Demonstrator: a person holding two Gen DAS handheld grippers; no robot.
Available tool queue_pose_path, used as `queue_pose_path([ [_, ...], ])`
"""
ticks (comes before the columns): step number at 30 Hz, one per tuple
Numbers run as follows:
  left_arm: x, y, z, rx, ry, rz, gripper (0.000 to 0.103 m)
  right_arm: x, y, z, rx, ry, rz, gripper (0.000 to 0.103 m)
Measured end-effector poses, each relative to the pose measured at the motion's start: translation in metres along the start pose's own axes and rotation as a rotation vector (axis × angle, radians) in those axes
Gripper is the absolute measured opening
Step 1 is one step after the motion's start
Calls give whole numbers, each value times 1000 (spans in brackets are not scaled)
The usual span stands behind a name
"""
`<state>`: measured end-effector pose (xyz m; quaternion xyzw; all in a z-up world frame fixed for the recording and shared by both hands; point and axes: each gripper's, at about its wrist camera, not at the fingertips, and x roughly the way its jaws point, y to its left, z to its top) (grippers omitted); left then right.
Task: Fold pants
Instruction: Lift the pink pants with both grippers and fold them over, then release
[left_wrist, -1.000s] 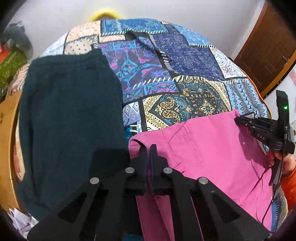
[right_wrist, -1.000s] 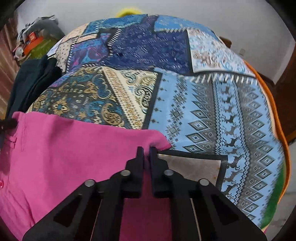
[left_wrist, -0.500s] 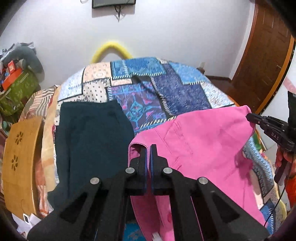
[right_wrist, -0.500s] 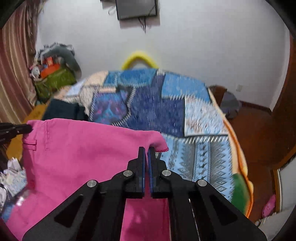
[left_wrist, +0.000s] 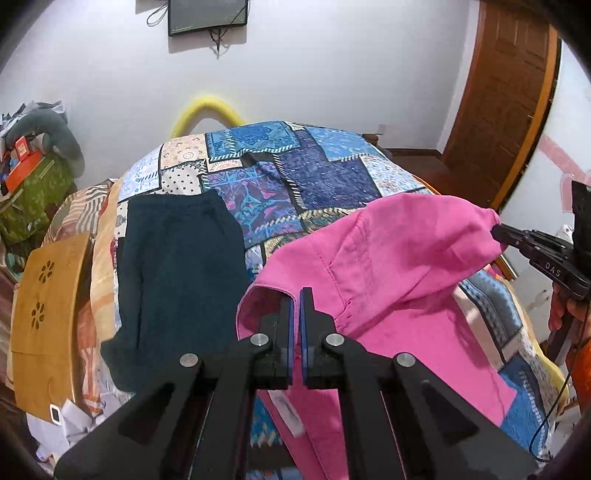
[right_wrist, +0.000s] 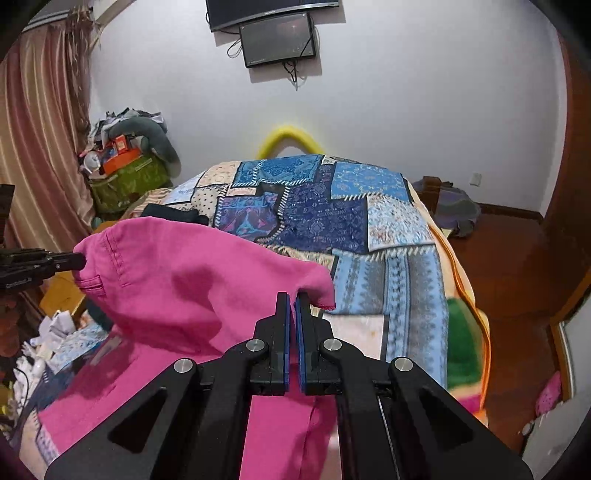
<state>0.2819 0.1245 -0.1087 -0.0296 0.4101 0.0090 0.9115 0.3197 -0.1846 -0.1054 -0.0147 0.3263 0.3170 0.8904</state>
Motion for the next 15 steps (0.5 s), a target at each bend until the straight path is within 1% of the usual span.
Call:
queue_pose_path([
  [3, -12, -6, -14, 3, 9, -7, 3, -13, 0, -14, 12, 12, 12, 3],
  [7, -28, -17, -35, 26, 24, -13, 3, -34, 8, -35, -11, 10, 8, 3],
  [11, -38, -24, -59, 35, 37, -22, 3, -44, 7, -53, -3, 23, 3, 3],
  [15, -39, -29, -81, 32, 62, -34, 3, -48, 8, -79, 2, 57, 5, 3],
])
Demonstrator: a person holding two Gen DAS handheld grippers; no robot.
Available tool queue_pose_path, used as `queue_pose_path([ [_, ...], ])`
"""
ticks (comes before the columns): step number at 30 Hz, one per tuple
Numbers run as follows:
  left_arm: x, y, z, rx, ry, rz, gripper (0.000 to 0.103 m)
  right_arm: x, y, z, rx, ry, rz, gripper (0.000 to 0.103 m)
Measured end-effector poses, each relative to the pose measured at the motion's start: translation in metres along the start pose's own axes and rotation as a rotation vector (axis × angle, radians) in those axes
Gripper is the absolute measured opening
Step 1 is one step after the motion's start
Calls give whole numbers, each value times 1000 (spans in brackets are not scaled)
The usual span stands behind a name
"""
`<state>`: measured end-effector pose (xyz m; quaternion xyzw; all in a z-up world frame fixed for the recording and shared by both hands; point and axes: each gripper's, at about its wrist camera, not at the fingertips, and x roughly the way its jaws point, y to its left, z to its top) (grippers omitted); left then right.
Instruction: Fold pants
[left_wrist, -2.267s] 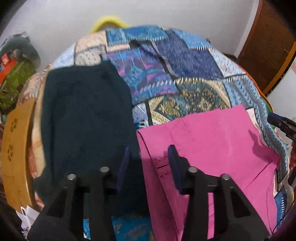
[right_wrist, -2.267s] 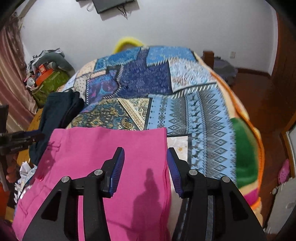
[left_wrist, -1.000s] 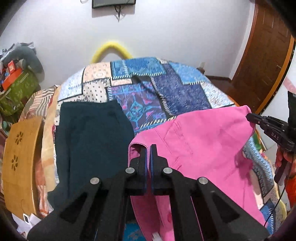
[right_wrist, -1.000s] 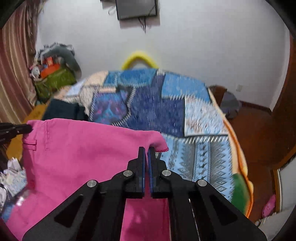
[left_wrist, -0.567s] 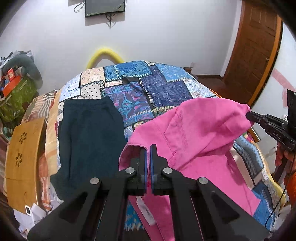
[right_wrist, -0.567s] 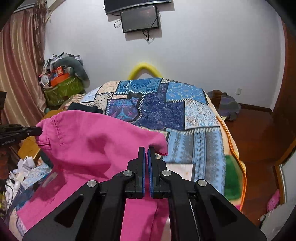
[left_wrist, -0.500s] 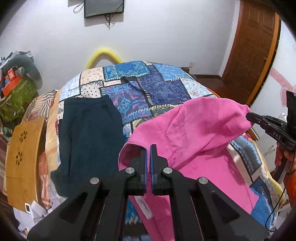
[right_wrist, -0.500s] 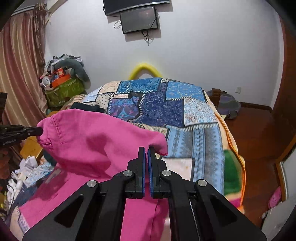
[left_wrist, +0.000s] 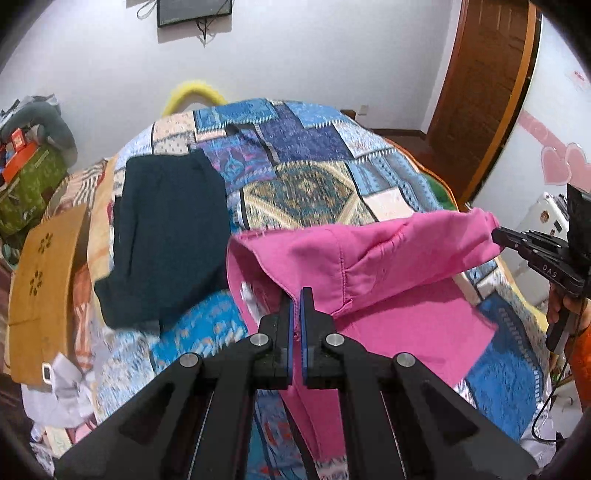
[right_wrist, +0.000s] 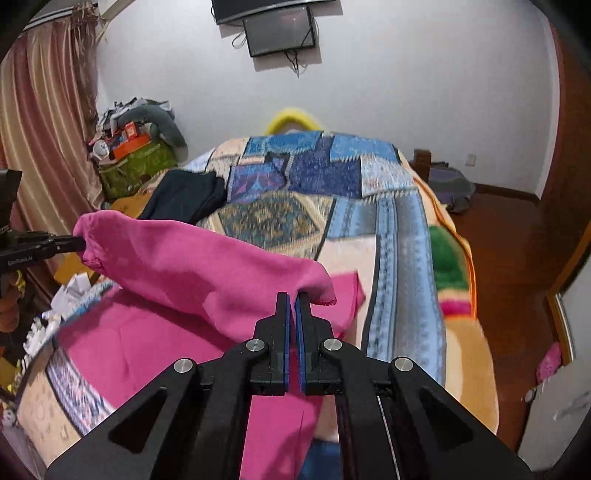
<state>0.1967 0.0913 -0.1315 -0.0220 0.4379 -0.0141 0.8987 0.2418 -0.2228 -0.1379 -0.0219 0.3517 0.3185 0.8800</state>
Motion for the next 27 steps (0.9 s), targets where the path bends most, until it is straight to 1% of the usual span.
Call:
queue_pose_path([
  [7, 5, -17, -40, 52, 43, 26, 3, 4, 4, -44, -4, 66, -16, 3],
  [11, 7, -17, -56, 47, 66, 24, 3, 1, 3, -61, 19, 85, -15, 4],
  [15, 6, -14, -66, 28, 97, 18, 4, -6, 1, -75, 39, 107, -6, 5],
  [18, 1, -15, -71, 36, 92, 32, 4, -13, 4, -81, 32, 121, 1, 5],
  [20, -6, -17, -73, 38, 81, 39, 7, -18, 9, -84, 19, 121, -9, 6],
  [23, -18, -18, -73, 44, 54, 65, 13, -28, 11, -84, 10, 110, -20, 13],
  [25, -27, -18, -70, 47, 32, 81, 18, -34, 13, -83, 6, 92, -33, 26],
  [26, -31, -18, -68, 48, 20, 85, 20, -39, 15, -82, -1, 77, -41, 29],
  [27, -36, -19, -66, 49, 6, 89, 27, -43, 18, -80, -13, 62, -49, 34],
])
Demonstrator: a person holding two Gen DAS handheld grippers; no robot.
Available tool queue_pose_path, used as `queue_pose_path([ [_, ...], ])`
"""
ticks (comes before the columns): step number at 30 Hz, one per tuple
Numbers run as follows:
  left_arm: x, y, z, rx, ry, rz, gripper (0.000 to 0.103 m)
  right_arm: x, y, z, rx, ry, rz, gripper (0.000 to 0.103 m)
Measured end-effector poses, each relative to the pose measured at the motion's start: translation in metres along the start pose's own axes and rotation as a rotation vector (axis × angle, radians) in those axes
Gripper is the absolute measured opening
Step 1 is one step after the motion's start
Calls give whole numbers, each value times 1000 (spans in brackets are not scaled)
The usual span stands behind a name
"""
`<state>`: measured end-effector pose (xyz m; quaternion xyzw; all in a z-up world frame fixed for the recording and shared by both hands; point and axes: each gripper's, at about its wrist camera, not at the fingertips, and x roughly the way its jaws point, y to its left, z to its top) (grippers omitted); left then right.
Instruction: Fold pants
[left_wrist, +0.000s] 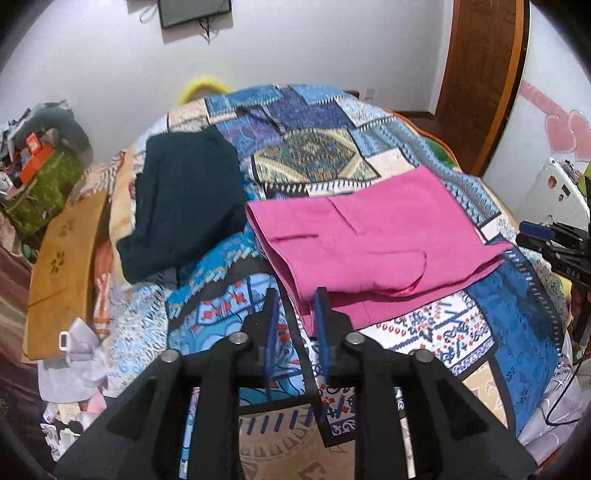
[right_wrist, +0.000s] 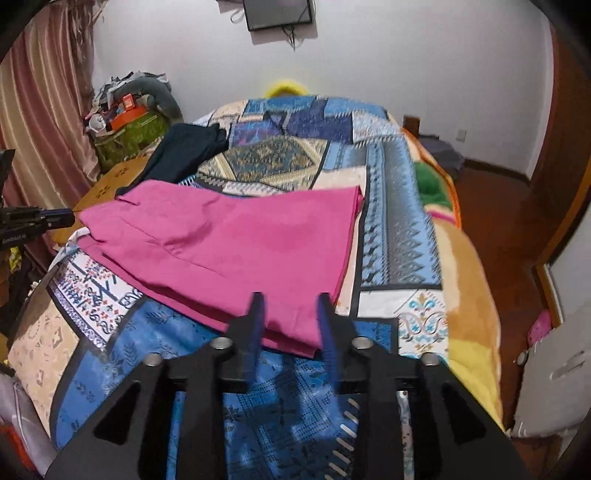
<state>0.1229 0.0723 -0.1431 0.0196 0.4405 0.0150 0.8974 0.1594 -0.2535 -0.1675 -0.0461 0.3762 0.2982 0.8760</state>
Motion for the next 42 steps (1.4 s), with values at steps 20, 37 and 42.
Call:
queue_pose_path([
  [20, 42, -63, 25, 170, 62, -75, 71, 58, 69, 9, -275, 109, 83, 50],
  [37, 64, -109, 21, 299, 79, -106, 12, 48, 75, 23, -248, 19, 141, 5],
  [42, 52, -111, 23, 306, 38, -110, 8, 44, 77, 20, -259, 9, 137, 4],
])
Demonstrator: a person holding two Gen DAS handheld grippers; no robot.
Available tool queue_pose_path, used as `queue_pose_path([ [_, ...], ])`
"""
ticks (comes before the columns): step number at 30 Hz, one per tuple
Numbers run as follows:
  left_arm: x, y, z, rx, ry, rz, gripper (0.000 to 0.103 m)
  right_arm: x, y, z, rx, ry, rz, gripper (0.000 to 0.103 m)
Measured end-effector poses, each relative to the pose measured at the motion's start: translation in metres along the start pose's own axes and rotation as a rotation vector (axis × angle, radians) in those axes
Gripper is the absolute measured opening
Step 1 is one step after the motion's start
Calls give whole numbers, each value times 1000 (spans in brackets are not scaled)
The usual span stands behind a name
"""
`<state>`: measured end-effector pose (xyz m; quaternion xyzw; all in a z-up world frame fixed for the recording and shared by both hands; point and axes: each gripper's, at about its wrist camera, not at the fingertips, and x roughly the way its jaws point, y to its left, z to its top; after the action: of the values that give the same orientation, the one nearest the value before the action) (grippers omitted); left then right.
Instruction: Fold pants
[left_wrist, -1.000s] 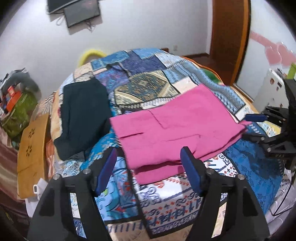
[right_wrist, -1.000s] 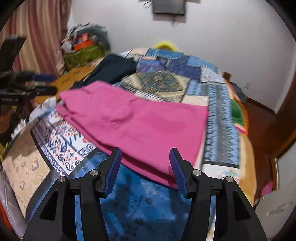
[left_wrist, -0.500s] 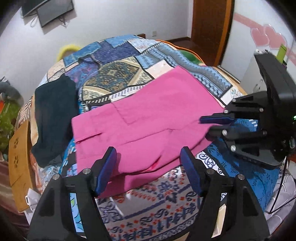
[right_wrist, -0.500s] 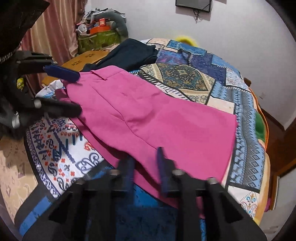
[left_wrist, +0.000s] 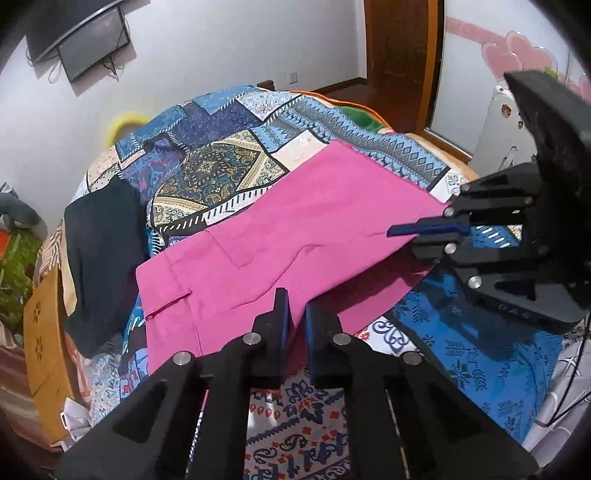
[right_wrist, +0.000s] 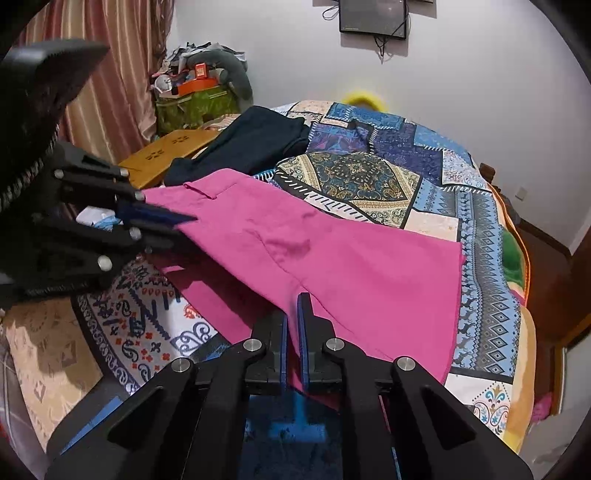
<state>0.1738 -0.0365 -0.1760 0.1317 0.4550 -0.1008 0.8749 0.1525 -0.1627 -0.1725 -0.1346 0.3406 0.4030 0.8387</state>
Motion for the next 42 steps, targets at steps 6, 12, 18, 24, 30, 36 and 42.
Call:
queue_pose_path([
  [6, 6, -2, -10, -8, 41, -48, 8, 5, -3, -11, 35, 46, 35, 5],
  [12, 6, 1, -19, -58, 57, -84, 9, 10, -2, -21, 57, 102, 51, 12],
  [18, -8, 8, -23, -102, 54, -117, 20, -9, -13, -18, 124, 87, 79, 29],
  [24, -35, 30, -18, -183, -16, -96, 25, -27, -19, -7, 186, 11, 67, 30],
  [30, -41, 53, 2, -263, -60, -99, 26, -15, -24, 7, 298, -7, 95, 30],
  [36, -13, 58, 5, -299, 9, -139, 27, 10, -15, 13, 331, 28, 137, 31],
  [42, 14, 57, -17, -302, 98, -101, 27, 33, -7, 6, 303, 116, 154, 37],
])
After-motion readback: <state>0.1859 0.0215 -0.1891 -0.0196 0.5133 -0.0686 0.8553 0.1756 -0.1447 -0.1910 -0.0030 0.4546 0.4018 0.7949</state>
